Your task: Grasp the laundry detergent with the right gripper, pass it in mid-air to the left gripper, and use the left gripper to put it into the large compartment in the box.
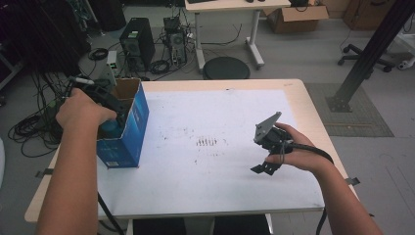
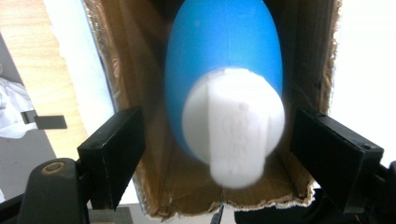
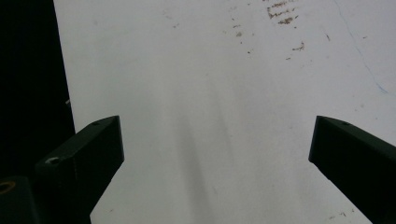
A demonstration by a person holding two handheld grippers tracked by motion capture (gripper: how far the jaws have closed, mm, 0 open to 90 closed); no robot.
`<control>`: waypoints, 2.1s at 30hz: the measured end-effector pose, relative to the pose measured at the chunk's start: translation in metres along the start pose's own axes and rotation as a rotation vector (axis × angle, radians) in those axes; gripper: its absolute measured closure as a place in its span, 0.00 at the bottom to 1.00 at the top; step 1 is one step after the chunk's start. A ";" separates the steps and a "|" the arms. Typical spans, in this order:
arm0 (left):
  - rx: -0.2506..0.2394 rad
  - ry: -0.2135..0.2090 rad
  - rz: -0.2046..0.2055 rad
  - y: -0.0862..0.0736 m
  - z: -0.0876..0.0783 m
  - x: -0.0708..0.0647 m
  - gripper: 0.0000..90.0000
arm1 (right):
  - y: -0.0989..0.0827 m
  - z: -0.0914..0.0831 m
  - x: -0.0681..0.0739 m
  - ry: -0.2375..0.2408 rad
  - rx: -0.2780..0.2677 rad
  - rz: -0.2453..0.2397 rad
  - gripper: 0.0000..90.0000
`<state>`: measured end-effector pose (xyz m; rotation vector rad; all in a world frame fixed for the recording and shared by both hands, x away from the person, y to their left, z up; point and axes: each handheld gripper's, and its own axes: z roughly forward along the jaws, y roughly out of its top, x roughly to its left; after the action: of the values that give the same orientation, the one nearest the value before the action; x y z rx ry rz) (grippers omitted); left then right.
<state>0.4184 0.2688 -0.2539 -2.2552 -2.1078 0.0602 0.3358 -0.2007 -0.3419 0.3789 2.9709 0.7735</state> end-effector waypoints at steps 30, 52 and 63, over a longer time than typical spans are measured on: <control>-0.078 0.035 0.233 -0.030 -0.061 -0.054 0.00 | 0.008 -0.013 0.006 -0.010 -0.006 -0.022 0.04; -0.093 0.061 1.037 -0.056 -0.067 -0.179 0.00 | 0.024 -0.035 0.003 -0.039 0.048 -0.031 0.04; -0.052 0.077 1.186 -0.062 -0.054 -0.201 0.00 | 0.037 -0.043 0.000 -0.038 0.079 -0.062 0.04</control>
<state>0.3469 0.0717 -0.1973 -3.0660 -0.4865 -0.0365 0.3397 -0.1897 -0.2868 0.2994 2.9691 0.6372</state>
